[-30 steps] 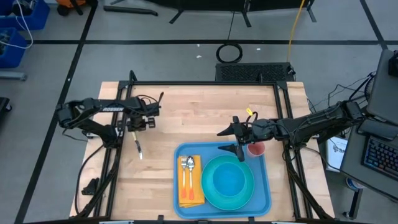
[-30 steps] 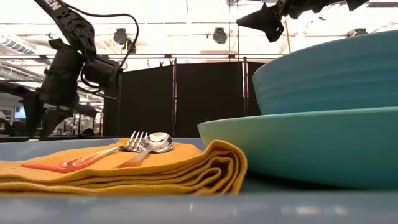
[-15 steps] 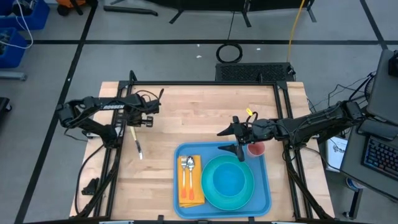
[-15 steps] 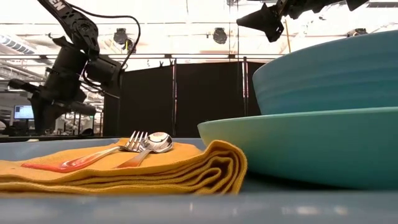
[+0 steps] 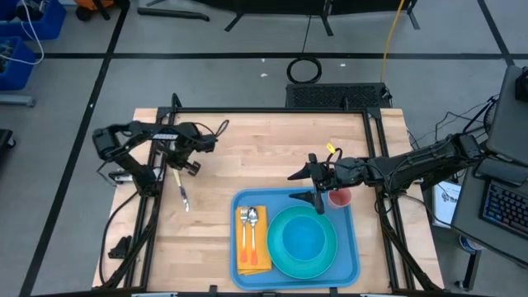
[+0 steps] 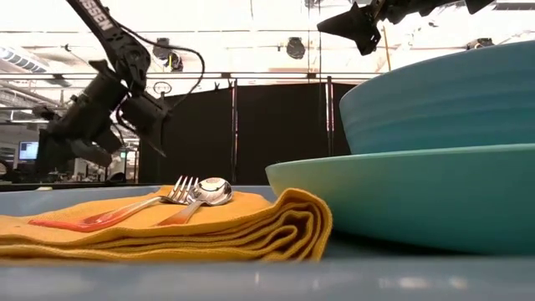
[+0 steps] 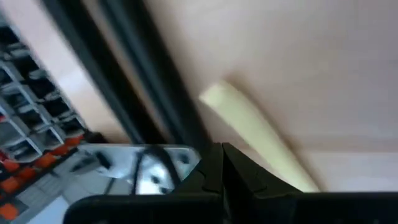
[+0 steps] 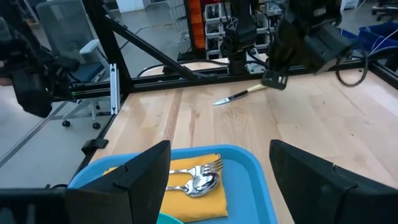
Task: Set up tray
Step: Put the yellow table knife on the orange table napkin to the right of the orange spoon
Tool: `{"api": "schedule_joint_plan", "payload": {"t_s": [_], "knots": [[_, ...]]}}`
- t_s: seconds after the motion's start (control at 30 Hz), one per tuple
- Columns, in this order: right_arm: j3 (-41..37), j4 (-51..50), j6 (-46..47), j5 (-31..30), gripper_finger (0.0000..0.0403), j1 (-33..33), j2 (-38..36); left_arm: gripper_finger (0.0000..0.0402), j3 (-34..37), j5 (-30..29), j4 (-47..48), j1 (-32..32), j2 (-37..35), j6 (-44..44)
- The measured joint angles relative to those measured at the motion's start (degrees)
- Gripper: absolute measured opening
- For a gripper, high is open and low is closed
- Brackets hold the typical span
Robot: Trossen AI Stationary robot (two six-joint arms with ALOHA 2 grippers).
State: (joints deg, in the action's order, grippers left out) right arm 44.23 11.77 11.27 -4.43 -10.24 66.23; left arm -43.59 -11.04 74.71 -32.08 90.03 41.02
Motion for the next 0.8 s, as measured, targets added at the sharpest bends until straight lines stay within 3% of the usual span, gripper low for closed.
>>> {"api": "schedule_joint_plan", "payload": {"t_s": [0.23,0.4,0.7,0.8], "knots": [[0.0,0.0,0.0,0.0,0.0263,0.0,-0.01,0.0001,0.0,2.64,4.97,1.39,9.38,-0.92],[-1.49,2.51,0.0,0.0,0.0263,0.0,0.0,0.0001,0.0,8.56,0.18,2.35,14.2,-5.12],[-2.27,4.55,-0.17,-0.02,0.0263,0.11,0.0,0.0001,-1.53,6.26,-7.25,5.94,15.28,-6.4],[-2.29,4.64,-0.13,-0.11,0.0263,0.25,0.0,0.0001,-3.55,8.34,-7.62,6.48,15.26,-8.32]]}}
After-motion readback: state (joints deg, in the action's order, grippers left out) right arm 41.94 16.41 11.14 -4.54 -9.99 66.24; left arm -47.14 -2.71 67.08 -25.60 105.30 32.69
